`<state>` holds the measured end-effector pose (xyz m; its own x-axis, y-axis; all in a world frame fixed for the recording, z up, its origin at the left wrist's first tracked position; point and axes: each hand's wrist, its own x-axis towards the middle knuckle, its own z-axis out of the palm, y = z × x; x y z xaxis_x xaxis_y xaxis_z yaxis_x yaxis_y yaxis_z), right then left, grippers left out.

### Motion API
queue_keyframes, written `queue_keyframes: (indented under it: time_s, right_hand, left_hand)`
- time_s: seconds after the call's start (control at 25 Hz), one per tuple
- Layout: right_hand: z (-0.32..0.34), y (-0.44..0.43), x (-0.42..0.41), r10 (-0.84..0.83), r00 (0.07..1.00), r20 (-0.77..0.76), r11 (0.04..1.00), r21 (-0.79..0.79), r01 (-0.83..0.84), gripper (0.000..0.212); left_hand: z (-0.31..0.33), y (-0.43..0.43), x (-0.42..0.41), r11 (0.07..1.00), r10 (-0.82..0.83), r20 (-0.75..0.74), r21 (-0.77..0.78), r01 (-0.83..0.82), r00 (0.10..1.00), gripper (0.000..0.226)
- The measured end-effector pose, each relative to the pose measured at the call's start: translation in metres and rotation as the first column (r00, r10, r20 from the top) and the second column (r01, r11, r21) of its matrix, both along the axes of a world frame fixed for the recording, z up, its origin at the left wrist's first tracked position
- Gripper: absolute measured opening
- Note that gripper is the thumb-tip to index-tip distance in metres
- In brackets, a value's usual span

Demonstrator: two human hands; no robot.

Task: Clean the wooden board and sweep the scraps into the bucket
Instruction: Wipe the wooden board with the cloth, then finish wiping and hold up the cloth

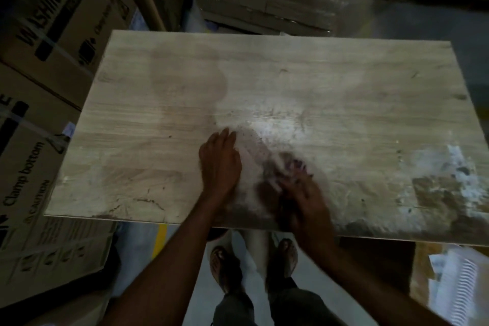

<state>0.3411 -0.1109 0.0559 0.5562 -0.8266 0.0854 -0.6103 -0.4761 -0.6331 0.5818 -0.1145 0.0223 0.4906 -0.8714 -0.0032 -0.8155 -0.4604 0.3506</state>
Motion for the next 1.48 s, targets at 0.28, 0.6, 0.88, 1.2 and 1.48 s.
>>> queue_keyframes:
  time_s: [0.28, 0.6, 0.88, 1.2, 1.48]
  right_hand:
    - [0.035, -0.173, 0.006, -0.073, 0.997, -0.003, 0.996, -0.053, 0.073, 0.046]
    - [0.044, -0.176, -0.013, -0.259, 0.923, 0.284, 0.966, 0.069, 0.250, 0.033]
    - [0.054, -0.135, -0.034, -0.266, 0.929, 0.256, 0.960, 0.153, 0.233, 0.032]
    - [0.101, -0.042, -0.029, -0.338, 0.877, 0.343, 0.935, 0.230, 0.270, 0.032]
    - [0.170, 0.019, -0.029, -0.411, 0.744, 0.527, 0.904, 0.339, 0.259, 0.027]
  left_hand:
    - [0.014, -0.133, -0.050, 0.968, -0.246, -0.007, 0.043, 0.246, 0.969, 0.056]
    - [-0.016, -0.184, -0.038, 0.972, -0.205, 0.015, 0.122, 0.202, 0.979, 0.059]
    - [-0.011, -0.145, -0.069, 0.956, -0.247, 0.118, 0.190, 0.222, 0.962, 0.056]
    - [0.003, -0.017, -0.106, 0.898, -0.405, 0.108, 0.232, 0.373, 0.908, 0.056]
    - [0.099, 0.037, -0.073, 0.985, -0.097, -0.673, 0.040, 0.167, 0.734, 0.041]
